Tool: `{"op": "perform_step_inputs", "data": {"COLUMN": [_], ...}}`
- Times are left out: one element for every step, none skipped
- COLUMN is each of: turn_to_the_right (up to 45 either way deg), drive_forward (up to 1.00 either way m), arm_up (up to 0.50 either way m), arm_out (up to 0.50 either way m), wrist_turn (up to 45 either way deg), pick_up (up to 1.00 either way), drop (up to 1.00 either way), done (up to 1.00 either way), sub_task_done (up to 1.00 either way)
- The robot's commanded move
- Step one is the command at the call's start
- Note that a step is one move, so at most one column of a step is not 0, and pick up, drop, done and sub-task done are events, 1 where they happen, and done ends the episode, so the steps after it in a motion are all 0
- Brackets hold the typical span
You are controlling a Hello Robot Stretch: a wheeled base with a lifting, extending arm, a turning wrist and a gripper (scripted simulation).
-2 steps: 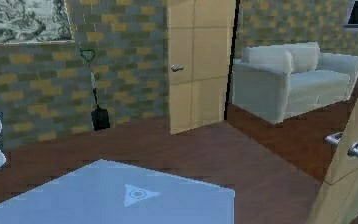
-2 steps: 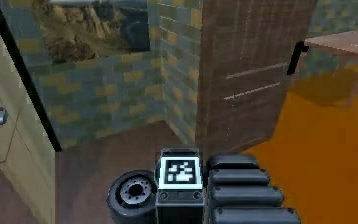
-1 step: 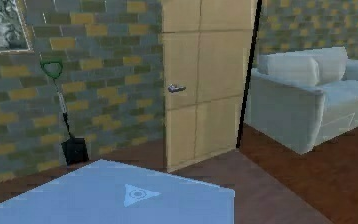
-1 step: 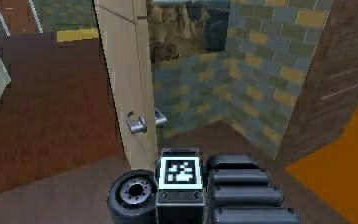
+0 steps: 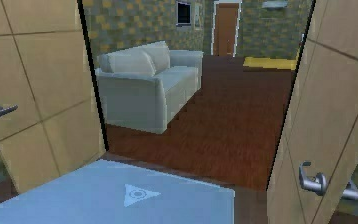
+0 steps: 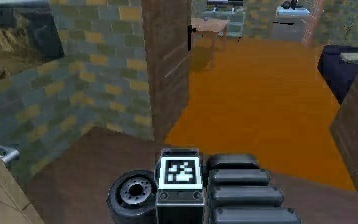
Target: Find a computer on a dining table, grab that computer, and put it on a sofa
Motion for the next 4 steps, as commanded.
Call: {"op": "perform_step_inputs", "data": {"turn_to_the_right": [0.0, -24.0, 0.0, 39.0], "drive_forward": [0.05, 0.00, 0.45, 0.00], "arm_up": [0.00, 0.00, 0.00, 0.00], "arm_out": [0.00, 0.00, 0.00, 0.00], "wrist_turn": [0.0, 0.0, 0.0, 0.0], "pick_up": [0.00, 0.00, 0.00, 0.00], "drop": [0.00, 0.00, 0.00, 0.00], "done": [0.00, 0.00, 0.00, 0.00], "sub_task_done": [0.00, 0.00, 0.00, 0.00]}}
